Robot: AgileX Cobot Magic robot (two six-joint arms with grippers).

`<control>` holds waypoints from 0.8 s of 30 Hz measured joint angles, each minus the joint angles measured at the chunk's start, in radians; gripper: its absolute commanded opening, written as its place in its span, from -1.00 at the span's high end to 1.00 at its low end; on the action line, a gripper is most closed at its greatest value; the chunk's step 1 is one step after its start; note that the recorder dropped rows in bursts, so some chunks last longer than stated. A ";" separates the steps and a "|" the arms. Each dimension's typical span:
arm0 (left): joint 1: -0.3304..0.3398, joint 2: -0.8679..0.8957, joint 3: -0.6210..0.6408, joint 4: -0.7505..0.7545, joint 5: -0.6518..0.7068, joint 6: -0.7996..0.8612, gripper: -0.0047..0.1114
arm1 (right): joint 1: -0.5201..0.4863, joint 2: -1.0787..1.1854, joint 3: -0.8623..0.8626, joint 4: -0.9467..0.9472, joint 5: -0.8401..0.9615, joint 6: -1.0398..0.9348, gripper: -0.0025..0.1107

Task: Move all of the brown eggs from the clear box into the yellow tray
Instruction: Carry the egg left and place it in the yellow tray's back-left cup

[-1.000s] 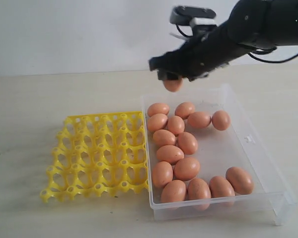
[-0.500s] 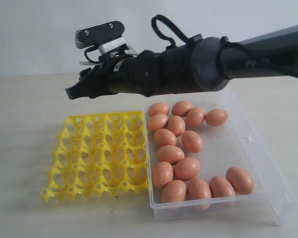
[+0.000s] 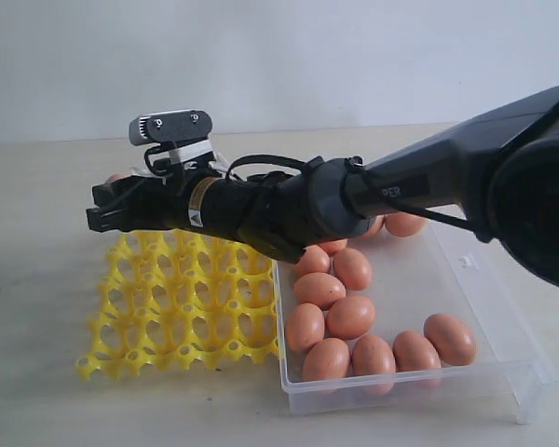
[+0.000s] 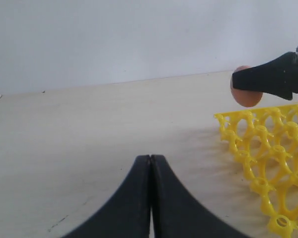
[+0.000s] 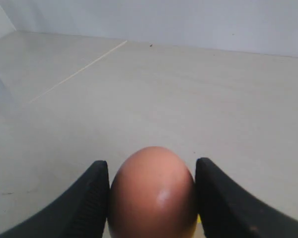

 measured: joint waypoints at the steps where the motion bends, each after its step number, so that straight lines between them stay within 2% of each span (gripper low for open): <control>1: 0.000 0.000 0.000 0.000 0.000 0.000 0.92 | 0.000 0.006 0.000 -0.008 -0.006 0.005 0.96; 10: 0.000 0.000 0.000 0.000 0.000 0.002 0.92 | 0.000 0.076 -0.010 -0.021 -0.049 0.005 0.96; 17: 0.000 0.000 0.000 0.000 0.002 0.002 0.92 | 0.000 0.120 -0.087 -0.021 -0.050 -0.049 0.96; 24: 0.000 0.000 0.000 0.000 0.004 0.002 0.92 | 0.000 0.122 -0.113 -0.021 0.024 -0.104 0.96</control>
